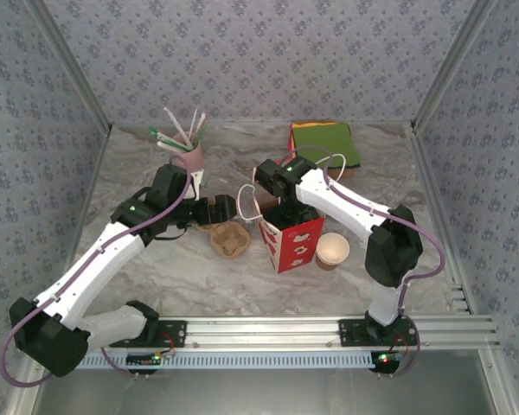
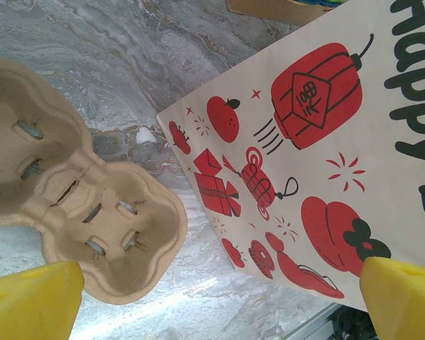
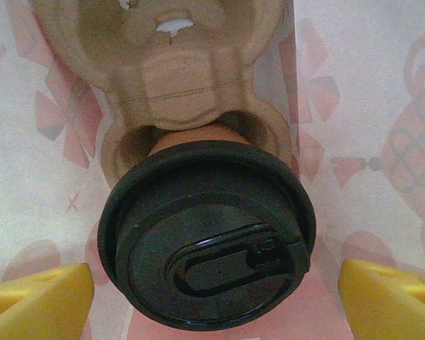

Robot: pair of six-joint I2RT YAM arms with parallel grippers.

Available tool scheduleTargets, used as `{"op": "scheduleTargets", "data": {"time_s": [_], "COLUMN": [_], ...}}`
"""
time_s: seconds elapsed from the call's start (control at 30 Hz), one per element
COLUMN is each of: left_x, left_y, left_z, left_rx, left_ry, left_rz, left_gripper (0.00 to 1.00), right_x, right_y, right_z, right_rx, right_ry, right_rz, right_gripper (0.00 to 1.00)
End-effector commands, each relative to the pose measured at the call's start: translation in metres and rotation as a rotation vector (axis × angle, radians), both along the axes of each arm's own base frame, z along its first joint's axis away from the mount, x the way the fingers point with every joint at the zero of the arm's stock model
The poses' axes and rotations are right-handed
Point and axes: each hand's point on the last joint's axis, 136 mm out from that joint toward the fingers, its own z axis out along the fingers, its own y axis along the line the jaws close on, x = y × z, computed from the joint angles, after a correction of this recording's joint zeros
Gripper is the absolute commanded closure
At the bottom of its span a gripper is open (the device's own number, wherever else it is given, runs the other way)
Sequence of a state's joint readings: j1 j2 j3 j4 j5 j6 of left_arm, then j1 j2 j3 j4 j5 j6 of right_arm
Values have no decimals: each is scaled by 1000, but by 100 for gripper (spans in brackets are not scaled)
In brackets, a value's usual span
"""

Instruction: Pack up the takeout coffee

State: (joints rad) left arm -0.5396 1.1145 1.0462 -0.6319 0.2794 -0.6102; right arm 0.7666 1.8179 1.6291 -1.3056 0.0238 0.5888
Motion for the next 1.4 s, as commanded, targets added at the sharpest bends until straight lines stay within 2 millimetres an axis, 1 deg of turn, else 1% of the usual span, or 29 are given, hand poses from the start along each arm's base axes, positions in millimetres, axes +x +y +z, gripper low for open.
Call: {"op": "scheduleTargets", "data": {"time_s": [0.0,0.27,0.4,0.47,0.53,0.6,0.83,1.2,1.37], "left_x": [-1,0,1,2,3,4,5,6,8], "left_y": [1,1,3,4,6,7,11,13,14], "left_z": [5,7,9,10,13,14,16,21,25], "left_rx": [9,7,11,13,13,13,15,11,10], "left_ry": [-19,-23,-28,-34,-40,-42,-46,-56,-66], "left_rz": [-10,-9,0,7,13,19,29,34,37], "left_gripper": [0,0,0,0,0,0,0,0,0], "right_x": [-2,1,2,3,3,2,3,4,5], "right_y": [-4,-2,-1,-1,0,0,-1,-1,0], "right_z": [20,28,29,31,32,34,41,53,59], "right_rx": [3,12,14,20,25,28,39,48,59], "right_ry": [-34,-48,-53,-58,-61,-63,-78,-107,-120], "right_rz": [-15,-13,-12,-12,-14,-14,-24,-23,-23], "right_gripper": [9,9,10,16,17,22,21,23,27]}}
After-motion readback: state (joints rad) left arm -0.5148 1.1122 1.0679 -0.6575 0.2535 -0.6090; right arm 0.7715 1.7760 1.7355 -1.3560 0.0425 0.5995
